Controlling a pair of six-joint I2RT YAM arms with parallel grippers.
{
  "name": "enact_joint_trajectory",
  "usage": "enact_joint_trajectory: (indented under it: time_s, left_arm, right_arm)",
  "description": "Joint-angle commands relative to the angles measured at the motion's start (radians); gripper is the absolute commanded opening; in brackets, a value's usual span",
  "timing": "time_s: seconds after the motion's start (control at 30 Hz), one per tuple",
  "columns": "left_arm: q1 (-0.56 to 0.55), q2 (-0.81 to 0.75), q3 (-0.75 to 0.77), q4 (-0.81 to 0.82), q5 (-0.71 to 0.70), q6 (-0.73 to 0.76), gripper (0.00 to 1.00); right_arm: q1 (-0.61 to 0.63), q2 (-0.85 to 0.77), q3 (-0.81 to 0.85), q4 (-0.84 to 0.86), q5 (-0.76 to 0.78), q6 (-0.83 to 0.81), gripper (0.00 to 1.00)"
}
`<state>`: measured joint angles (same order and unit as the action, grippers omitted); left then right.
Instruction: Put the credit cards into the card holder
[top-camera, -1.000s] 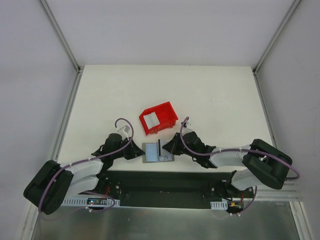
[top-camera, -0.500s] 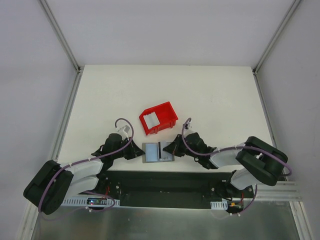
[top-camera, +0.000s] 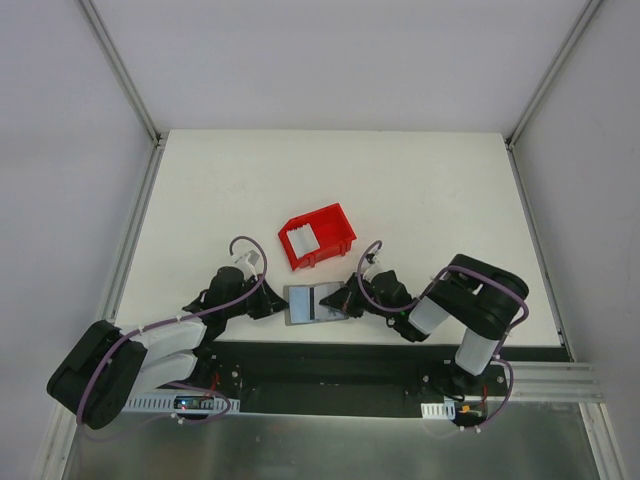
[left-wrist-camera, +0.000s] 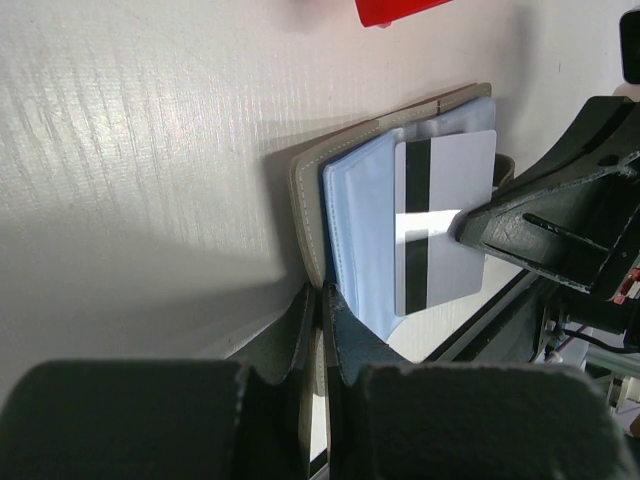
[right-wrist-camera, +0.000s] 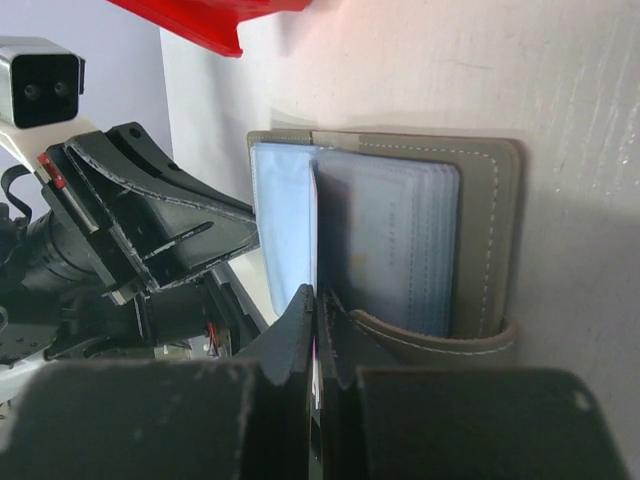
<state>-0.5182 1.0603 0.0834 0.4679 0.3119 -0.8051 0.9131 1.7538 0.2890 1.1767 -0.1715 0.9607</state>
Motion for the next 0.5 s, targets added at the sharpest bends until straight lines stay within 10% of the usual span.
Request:
enact_joint_trajectory:
  time_s: [0.0,0.47]
  left_arm:
    - [-0.011,0.02,-0.036,-0.094,-0.06,0.029,0.0]
    - [-0.011,0.032,0.009,-0.136,-0.059,0.057,0.0]
  right_arm:
    - [0.006,0.015,-0.011,0.081,-0.045,0.015,0.0]
    - [-0.033,-0.226,-0.019,-0.133,-0.034,-0.126,0.0]
